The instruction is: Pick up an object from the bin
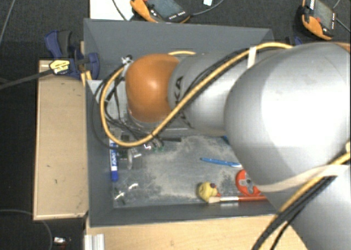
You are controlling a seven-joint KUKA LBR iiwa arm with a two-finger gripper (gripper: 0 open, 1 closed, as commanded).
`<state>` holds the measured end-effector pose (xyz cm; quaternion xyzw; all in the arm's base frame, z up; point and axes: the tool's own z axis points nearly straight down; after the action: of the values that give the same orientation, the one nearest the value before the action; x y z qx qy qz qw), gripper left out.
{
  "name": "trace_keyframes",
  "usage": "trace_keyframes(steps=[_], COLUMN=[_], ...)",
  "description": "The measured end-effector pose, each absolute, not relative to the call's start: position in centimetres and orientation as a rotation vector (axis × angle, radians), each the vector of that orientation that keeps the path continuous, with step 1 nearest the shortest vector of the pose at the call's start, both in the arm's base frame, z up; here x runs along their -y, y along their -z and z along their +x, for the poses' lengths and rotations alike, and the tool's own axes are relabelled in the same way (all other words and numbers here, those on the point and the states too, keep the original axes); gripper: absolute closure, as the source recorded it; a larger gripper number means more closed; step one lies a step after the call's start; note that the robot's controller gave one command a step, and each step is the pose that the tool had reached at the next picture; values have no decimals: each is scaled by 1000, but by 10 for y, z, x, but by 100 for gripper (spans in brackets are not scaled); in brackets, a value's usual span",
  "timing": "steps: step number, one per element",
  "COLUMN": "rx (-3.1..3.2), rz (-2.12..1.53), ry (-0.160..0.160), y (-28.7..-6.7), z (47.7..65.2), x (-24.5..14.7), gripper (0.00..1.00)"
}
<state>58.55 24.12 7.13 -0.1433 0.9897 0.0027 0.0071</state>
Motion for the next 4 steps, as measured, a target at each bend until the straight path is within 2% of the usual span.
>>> trace_keyframes(steps=[1, 2, 3, 4], rx=[-3103, -3059, -3043, -3023], rz=[-424, -643, -705, -755], ry=[-7, -7, -7, -9], y=[-88, -119, -71, -71], z=[585, 587, 594, 589], x=[-240, -239, -232, -253], gripper=[0, 0, 0, 0])
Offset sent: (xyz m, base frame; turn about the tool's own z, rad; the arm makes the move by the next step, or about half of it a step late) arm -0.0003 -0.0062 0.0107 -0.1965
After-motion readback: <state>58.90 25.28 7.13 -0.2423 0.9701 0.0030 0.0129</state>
